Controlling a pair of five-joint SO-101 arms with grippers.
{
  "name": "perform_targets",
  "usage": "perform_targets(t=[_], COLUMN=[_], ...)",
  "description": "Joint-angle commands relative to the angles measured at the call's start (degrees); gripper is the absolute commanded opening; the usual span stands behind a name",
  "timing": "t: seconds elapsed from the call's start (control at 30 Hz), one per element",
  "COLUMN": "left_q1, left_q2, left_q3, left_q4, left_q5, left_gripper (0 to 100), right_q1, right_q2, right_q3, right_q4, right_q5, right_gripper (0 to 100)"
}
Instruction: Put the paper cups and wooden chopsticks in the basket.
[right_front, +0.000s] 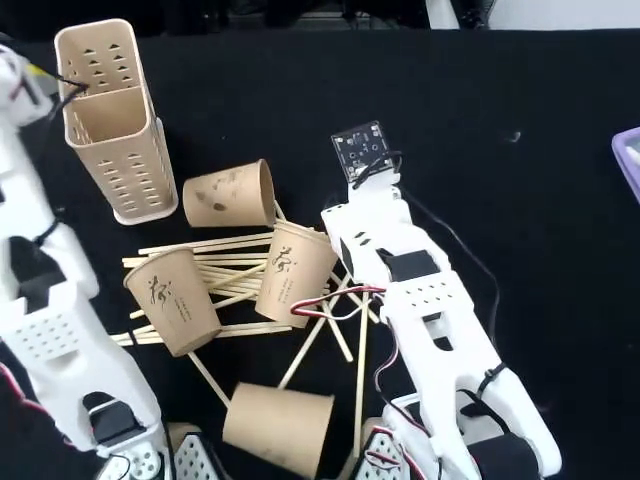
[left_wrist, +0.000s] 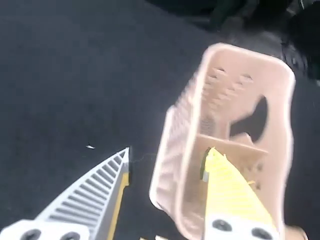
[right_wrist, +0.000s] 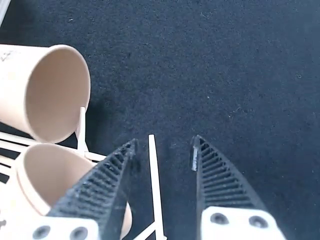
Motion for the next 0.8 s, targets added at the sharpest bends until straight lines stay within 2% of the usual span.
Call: perform_targets(t=[0.0, 0.3, 0.37, 0.43, 0.47, 0.53, 0.6, 0.77], left_q1=[4.0, 5.14, 5.23, 5.58, 6.46, 8.22, 11.21, 20.44], left_q2=[-4.84, -0.88, -0.44, -0.53, -0.18, 0.0, 0.09, -0.18], left_q3=[6.37, 14.11, 14.9, 15.34, 15.08, 14.99, 14.81, 14.9], left_q4=[0.18, 0.18, 0.18, 0.18, 0.18, 0.18, -0.79, -3.25], left_q5=[0.7, 0.26, 0.26, 0.26, 0.26, 0.26, 0.0, -8.35], left_gripper=[25, 24, 17, 4, 2, 5, 3, 3], right_q1=[-0.79, -0.79, -0.79, -0.79, -0.79, -0.79, -0.79, -0.62], right_q2=[0.13, 0.13, 0.13, 0.13, 0.13, 0.13, 0.13, 0.13], right_q3=[-0.4, -0.4, -0.48, -0.57, -0.57, -0.57, -0.57, -0.4], right_q4=[-1.58, -1.58, -1.58, -1.58, -1.58, -1.58, -1.58, -1.58], right_q5=[-0.26, -0.26, -0.26, -0.35, -0.35, -0.35, -0.35, -0.35], right_gripper=[17.0, 17.1, 17.1, 17.1, 17.1, 17.1, 17.1, 17.0])
